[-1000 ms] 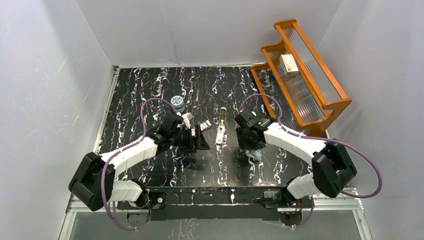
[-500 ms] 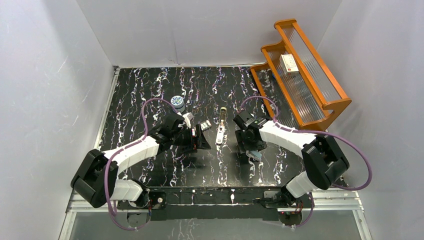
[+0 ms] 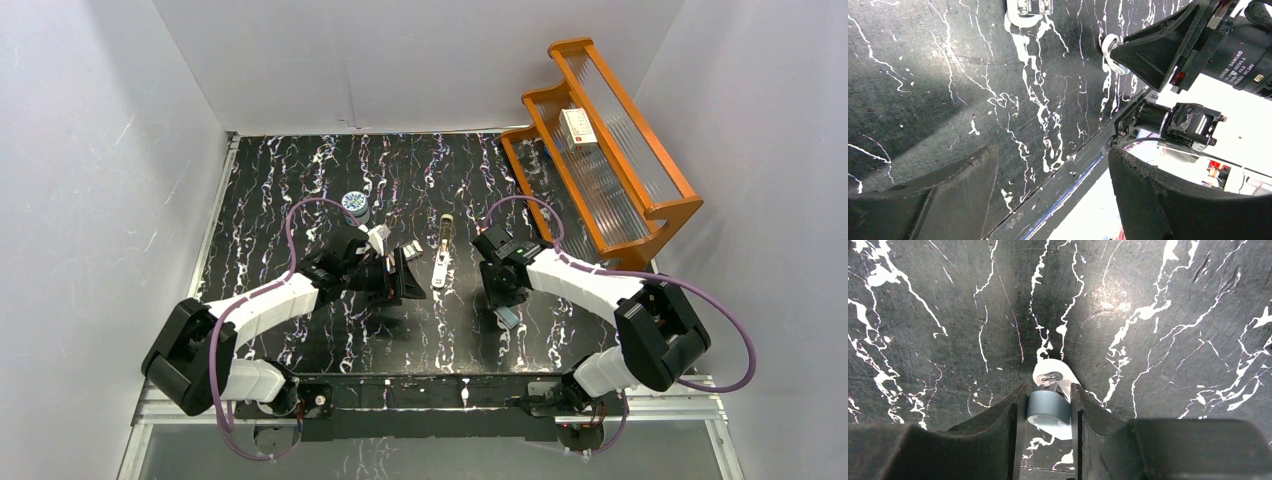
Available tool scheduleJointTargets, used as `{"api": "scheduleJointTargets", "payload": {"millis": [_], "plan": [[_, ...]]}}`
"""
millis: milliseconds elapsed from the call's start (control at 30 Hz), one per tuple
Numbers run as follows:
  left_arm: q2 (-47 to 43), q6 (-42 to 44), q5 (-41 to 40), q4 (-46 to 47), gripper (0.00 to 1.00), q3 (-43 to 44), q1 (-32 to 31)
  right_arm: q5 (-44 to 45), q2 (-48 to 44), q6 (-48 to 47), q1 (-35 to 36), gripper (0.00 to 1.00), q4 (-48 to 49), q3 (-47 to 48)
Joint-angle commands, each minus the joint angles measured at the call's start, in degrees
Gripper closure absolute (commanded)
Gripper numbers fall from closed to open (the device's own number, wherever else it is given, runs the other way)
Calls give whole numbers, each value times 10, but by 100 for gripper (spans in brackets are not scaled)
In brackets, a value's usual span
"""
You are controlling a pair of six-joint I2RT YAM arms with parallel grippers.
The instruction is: Load the staples into the stapler
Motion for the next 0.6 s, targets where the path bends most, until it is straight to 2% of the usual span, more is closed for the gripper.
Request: {"api": "scheduleJointTargets", "payload": {"millis": [0,100,233,367,467,567], "plan": [[-5,-13,29,13,23,2,-2,-11,-19,16,-4,61,16,-3],[-2,-19,33,16,23,-1,-5,-23,-21,5,-4,68,28,7],[-8,-44,29,33,22,-17,-5,-109,-18,-16,-3,70,90,9],[-24,-88,31,91,17,-57,-5,-207,8,-10,-3,73,157,7],[-33,-125,32,146,9,-92,-5,-248,30,-1,-2,74,190,13],[-27,-167,29,179,9,-119,-5,-304,41,-4,6,74,241,13]]}}
